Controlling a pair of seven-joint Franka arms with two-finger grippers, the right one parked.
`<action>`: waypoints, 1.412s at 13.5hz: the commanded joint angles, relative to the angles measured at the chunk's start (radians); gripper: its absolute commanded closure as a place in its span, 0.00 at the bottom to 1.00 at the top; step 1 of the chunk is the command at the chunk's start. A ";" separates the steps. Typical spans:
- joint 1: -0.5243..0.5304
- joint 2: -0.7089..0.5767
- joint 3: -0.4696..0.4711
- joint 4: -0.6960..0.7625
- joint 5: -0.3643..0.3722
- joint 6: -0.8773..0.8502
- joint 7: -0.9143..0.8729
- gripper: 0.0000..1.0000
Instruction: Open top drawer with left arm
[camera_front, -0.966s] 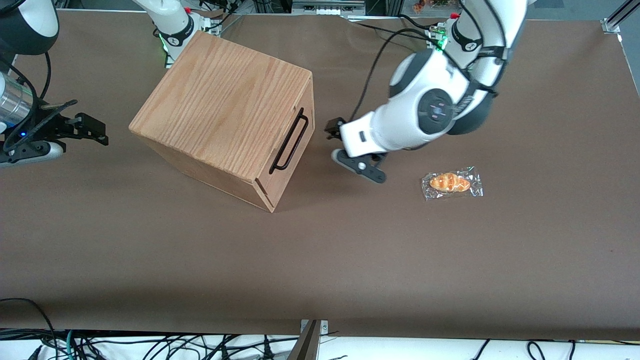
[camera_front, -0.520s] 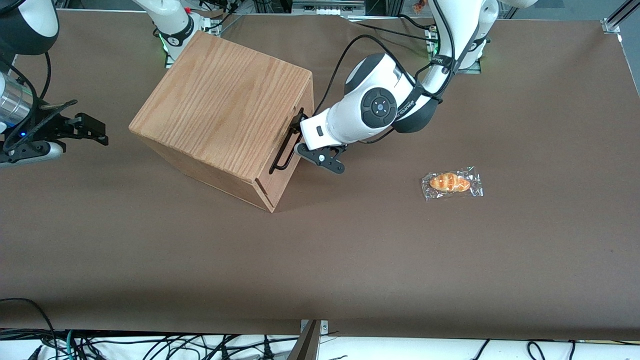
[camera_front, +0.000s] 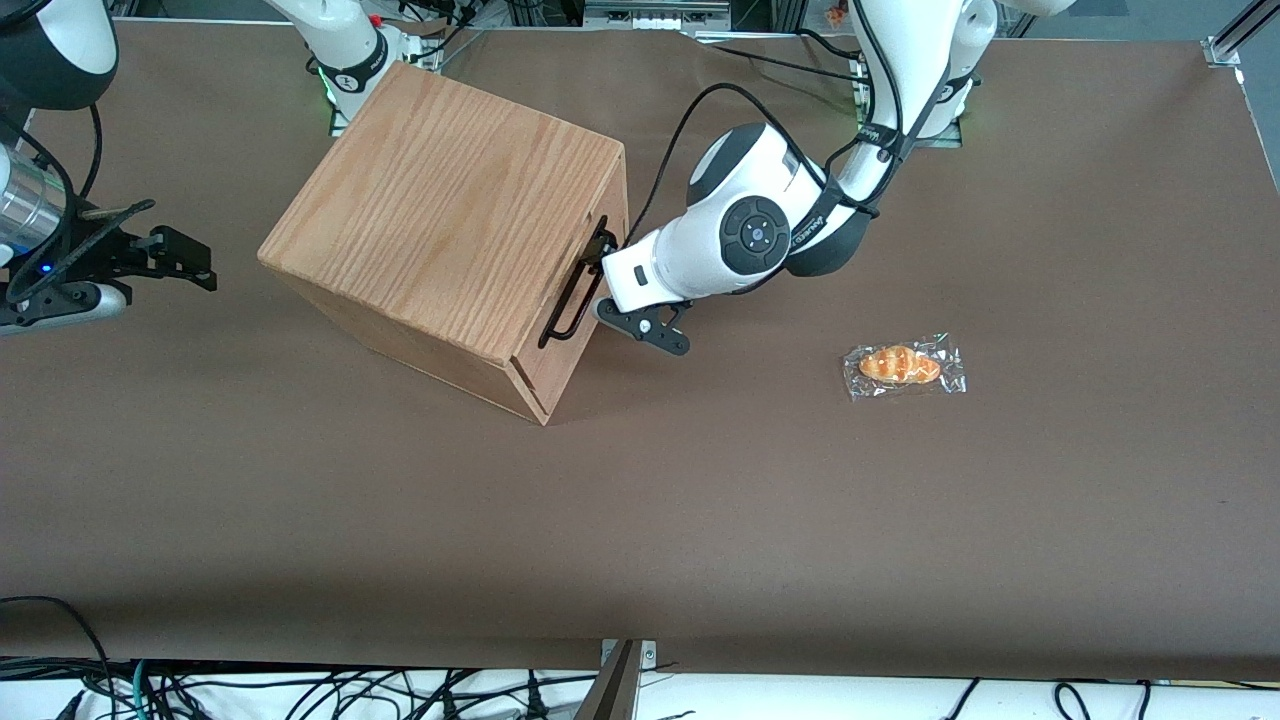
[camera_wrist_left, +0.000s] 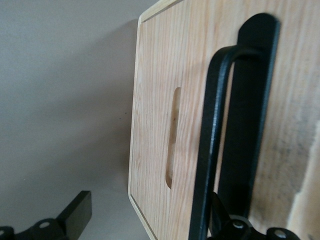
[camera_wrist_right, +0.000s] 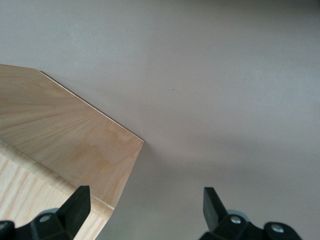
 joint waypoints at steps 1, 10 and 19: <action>0.001 0.025 0.016 0.037 -0.009 -0.008 0.014 0.00; 0.129 0.016 0.021 0.037 -0.003 -0.019 0.075 0.00; 0.188 0.011 0.022 0.037 0.020 -0.022 0.088 0.00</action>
